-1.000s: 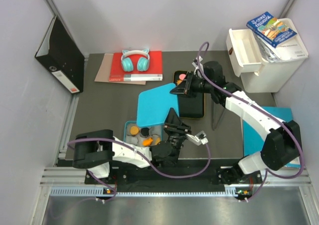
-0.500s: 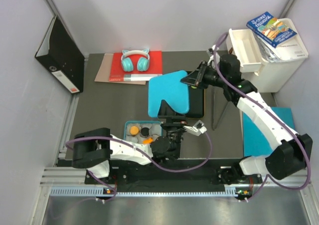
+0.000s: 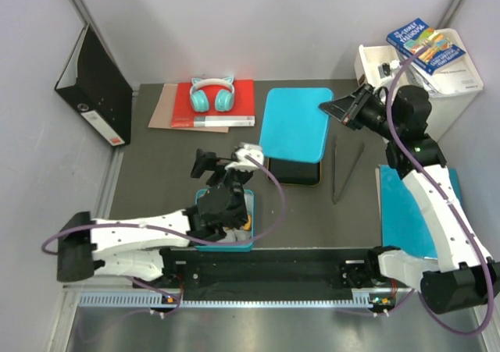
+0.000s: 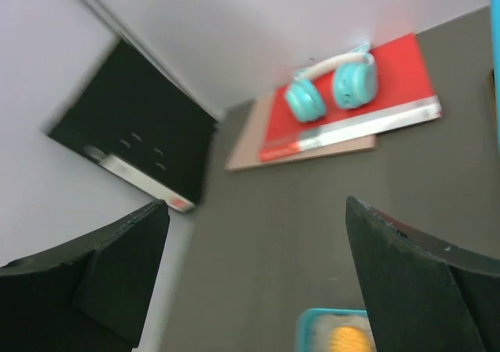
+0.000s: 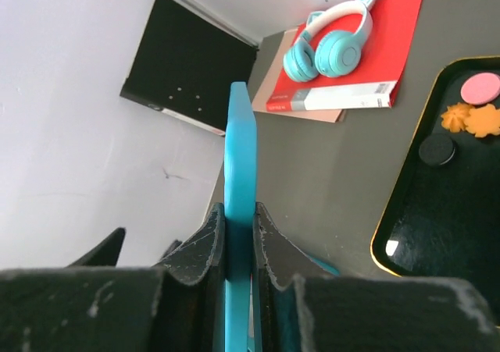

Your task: Pack the cookies

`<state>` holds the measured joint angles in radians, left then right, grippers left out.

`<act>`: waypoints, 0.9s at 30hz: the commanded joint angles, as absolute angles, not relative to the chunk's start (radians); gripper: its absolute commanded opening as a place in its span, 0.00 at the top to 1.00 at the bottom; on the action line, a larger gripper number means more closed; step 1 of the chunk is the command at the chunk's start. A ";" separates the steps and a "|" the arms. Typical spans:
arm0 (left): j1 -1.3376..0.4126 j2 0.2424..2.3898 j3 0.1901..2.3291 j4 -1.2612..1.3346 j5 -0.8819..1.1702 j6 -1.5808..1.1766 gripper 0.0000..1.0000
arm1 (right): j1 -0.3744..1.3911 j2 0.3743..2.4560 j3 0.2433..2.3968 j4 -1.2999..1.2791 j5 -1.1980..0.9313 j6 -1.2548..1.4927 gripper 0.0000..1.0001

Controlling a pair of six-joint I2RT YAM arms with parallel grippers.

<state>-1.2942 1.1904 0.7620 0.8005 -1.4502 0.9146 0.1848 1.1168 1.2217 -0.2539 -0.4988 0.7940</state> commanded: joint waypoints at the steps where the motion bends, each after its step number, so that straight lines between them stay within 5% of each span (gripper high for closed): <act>1: -1.139 1.071 0.928 -0.173 -1.327 -0.100 0.02 | 0.183 1.065 1.206 -0.192 -0.512 0.802 1.00; 14: -0.711 0.942 0.950 -0.474 -0.786 -0.646 0.09 | 0.347 1.034 0.876 0.035 -0.632 0.796 1.00; 17: -0.606 0.919 0.927 -0.500 -0.663 -0.701 0.23 | 0.376 1.038 0.844 0.041 -0.670 0.784 1.00; 23: -0.434 0.891 0.891 -0.563 -0.545 -0.765 1.00 | 0.416 1.065 0.678 0.274 -0.718 0.900 1.00; 27: -0.378 0.908 0.887 -0.639 -0.563 -0.793 1.00 | 0.436 1.110 0.577 0.454 -0.721 0.983 1.00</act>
<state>-0.4191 0.9062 0.8989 -0.5533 -0.6041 -0.7288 0.4068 1.0779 0.6395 0.1894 -0.6876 0.8822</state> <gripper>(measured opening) 0.011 0.095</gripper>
